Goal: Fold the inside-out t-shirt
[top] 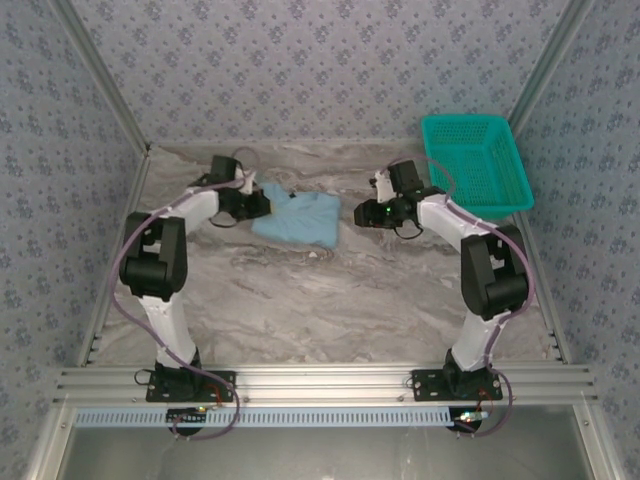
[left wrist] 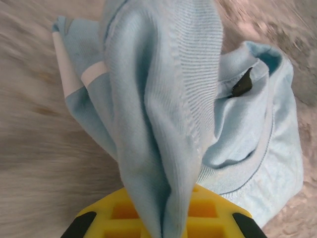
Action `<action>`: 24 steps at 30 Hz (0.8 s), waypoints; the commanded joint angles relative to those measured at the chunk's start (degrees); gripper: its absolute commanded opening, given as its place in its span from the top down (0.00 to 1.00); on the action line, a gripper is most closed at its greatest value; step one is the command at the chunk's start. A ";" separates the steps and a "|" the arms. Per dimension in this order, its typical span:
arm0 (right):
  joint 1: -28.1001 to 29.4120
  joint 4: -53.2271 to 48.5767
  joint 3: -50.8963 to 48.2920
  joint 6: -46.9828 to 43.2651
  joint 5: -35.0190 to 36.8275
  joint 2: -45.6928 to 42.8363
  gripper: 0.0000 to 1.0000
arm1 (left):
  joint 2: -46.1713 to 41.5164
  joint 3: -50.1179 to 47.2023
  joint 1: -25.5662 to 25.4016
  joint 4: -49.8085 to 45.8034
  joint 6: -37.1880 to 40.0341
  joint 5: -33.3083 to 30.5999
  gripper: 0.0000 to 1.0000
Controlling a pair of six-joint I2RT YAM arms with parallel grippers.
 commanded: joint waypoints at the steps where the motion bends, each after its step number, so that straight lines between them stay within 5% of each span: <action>1: 0.25 -1.15 -1.16 -0.48 -0.57 -3.89 0.53 | 0.15 5.92 5.29 -12.42 11.17 -5.80 1.00; 12: 1.81 4.92 -6.99 4.93 -5.08 -5.43 0.53 | 14.26 31.75 18.20 -29.44 28.34 -17.03 1.00; 24: 3.66 3.37 -4.66 4.54 -4.38 -2.30 0.53 | 35.26 66.78 20.04 -44.08 35.36 -32.18 1.00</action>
